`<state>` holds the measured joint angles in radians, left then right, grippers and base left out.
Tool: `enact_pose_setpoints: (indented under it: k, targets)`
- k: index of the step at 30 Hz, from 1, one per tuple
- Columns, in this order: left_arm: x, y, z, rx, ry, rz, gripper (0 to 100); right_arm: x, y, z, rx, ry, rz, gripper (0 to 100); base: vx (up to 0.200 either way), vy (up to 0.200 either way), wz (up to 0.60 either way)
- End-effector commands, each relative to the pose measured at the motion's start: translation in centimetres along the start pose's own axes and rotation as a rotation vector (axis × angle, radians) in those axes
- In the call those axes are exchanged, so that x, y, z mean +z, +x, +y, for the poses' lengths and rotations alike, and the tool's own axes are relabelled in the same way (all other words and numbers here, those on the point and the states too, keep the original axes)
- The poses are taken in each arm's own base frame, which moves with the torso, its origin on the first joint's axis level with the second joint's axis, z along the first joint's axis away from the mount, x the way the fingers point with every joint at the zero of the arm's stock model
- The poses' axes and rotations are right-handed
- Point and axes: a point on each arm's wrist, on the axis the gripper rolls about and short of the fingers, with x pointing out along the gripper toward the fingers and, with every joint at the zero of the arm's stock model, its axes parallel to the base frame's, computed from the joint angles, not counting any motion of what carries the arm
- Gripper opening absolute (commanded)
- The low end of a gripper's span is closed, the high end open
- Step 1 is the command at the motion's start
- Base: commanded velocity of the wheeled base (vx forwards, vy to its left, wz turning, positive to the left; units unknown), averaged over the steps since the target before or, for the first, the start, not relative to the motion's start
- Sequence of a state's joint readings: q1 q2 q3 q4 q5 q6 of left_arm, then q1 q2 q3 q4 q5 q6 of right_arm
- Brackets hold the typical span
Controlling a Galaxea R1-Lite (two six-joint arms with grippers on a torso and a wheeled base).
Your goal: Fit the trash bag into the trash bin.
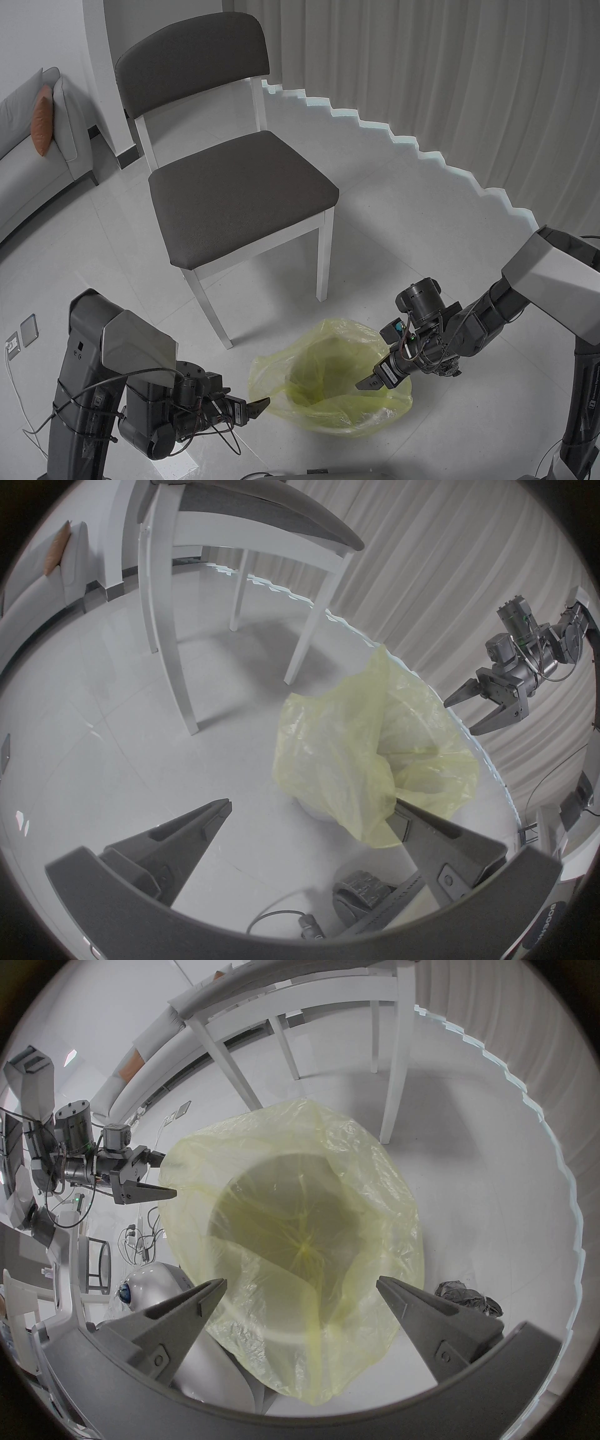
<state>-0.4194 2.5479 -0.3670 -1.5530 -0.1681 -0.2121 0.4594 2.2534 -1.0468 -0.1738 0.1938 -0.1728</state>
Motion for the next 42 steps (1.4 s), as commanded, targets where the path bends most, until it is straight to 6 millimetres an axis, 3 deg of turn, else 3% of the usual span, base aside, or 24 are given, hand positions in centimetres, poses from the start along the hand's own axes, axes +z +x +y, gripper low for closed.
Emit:
enact_pose_setpoints:
  k: [1,5,7,16,25,32,37,42]
  targets:
    - [1.3,-0.4,1.4,0.041,-0.004,-0.062,100,-0.2,0.1,-1.6,-0.020,0.031,-0.002,100,0.000,0.000,0.00]
    - [2.7,-0.4,1.8,0.042,0.000,-0.123,100,-0.1,0.6,-2.3,-0.028,0.041,-0.002,100,0.000,0.000,0.00]
    - [4.5,-0.1,1.5,0.020,0.016,-0.179,100,0.4,0.7,-2.7,-0.035,0.044,-0.018,100,0.000,0.000,0.00]
    - [7.6,2.9,0.5,-0.001,0.028,-0.157,100,1.0,1.6,-4.6,-0.058,0.070,-0.034,100,0.000,0.000,0.00]
    - [6.6,5.2,1.5,0.037,0.077,0.014,100,0.5,2.6,-6.5,-0.077,0.102,-0.027,100,0.000,0.000,0.00]
    - [6.3,5.0,1.3,0.033,0.116,0.030,100,0.1,1.9,-7.5,-0.092,0.115,-0.028,100,0.000,0.000,0.00]
    - [6.5,3.3,1.2,0.034,0.114,-0.012,100,-0.1,0.1,-8.7,-0.118,0.145,-0.052,100,0.000,0.000,0.00]
    - [6.7,3.1,2.7,0.075,0.109,-0.021,100,-0.1,-1.2,-9.3,-0.133,0.159,-0.070,100,0.000,0.000,0.00]
